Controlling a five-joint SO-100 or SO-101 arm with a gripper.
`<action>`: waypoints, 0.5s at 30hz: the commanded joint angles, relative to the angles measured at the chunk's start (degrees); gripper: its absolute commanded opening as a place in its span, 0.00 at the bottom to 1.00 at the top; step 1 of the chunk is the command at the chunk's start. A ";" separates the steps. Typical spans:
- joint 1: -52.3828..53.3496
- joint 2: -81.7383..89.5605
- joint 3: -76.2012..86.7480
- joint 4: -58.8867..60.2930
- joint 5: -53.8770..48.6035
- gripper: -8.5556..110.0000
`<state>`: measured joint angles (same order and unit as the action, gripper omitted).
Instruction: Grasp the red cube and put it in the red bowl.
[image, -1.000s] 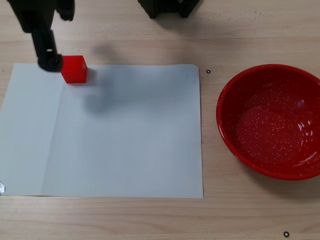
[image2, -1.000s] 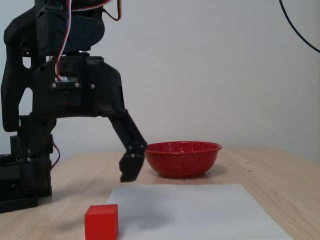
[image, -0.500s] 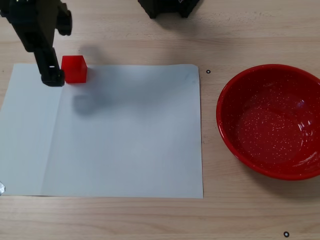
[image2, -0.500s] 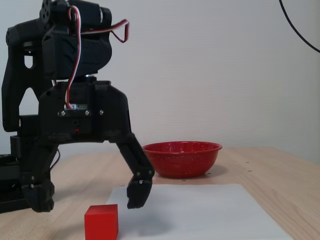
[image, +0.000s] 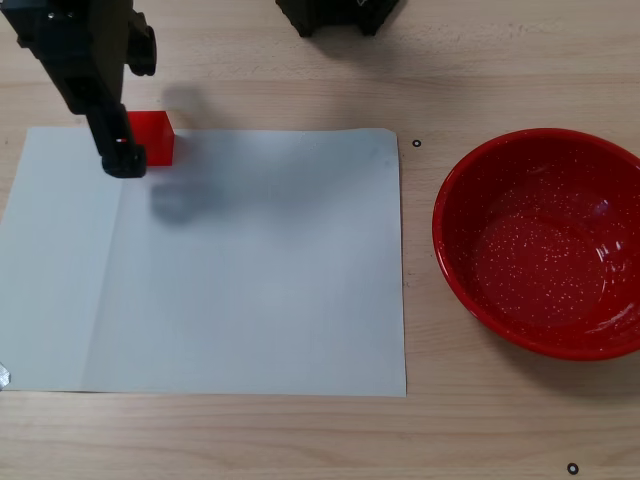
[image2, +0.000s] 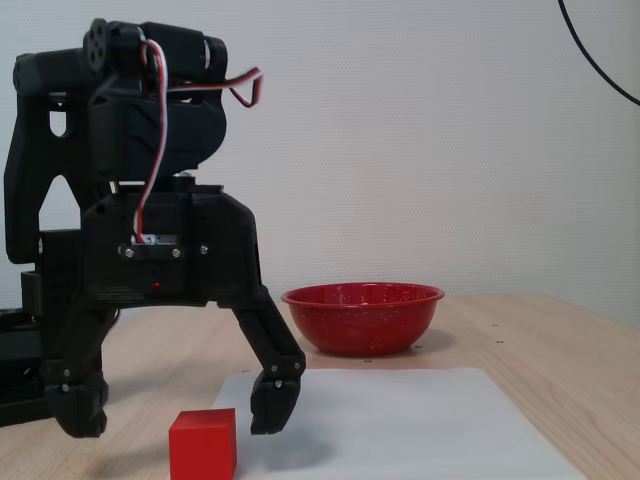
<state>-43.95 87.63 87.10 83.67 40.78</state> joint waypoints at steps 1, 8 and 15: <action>0.97 3.16 -1.85 -1.14 -0.79 0.57; 2.11 2.29 -2.02 -1.67 -1.67 0.56; 2.37 1.14 -2.20 -2.20 -1.85 0.54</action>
<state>-41.92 87.54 87.10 82.62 39.81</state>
